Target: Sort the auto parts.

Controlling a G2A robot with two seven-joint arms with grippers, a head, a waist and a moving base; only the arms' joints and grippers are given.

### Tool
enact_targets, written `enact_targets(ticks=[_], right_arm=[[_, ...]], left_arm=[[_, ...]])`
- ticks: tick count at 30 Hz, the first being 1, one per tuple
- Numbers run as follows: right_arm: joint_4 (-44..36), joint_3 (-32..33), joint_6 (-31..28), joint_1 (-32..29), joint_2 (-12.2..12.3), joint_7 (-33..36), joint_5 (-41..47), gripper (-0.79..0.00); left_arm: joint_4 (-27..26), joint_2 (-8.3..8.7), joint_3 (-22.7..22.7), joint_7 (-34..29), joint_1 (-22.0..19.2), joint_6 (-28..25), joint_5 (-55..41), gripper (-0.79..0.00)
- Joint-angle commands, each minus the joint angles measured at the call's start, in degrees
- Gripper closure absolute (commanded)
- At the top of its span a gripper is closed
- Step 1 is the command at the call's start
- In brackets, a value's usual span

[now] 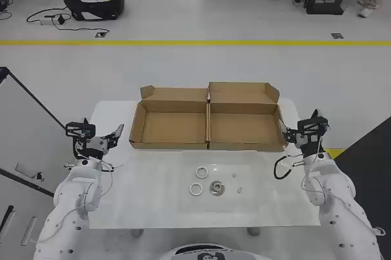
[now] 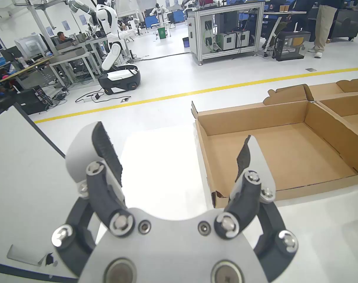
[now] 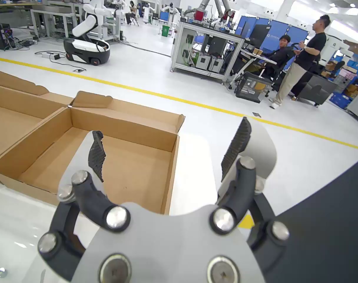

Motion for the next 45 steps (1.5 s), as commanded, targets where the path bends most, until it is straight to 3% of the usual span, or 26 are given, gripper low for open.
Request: enact_targets(ticks=[1,13,20,30,45], right_arm=[[-1.88,0.56,-1.83,-0.23,0.1,0.79,0.2,-0.785],[-13.87,6.0,-25.27,2.33,2.14,15.6,-4.67,-0.785],[-16.15,5.78,-36.28,9.02,3.03,26.29,3.31,-0.785],[-16.91,-0.11,-49.04,19.04,4.81,50.4,16.32,-0.785],[-14.28,-16.42,-54.87,29.66,16.56,46.25,13.93,-0.785]], left_arm=[[0.0,0.0,0.0,0.0,0.0,0.0,0.0,-0.785],[0.0,0.0,0.0,0.0,0.0,0.0,0.0,-0.785],[0.0,0.0,0.0,0.0,0.0,0.0,0.0,-0.785],[0.0,0.0,0.0,0.0,0.0,0.0,0.0,-0.785],[0.0,0.0,0.0,0.0,0.0,0.0,0.0,-0.785]])
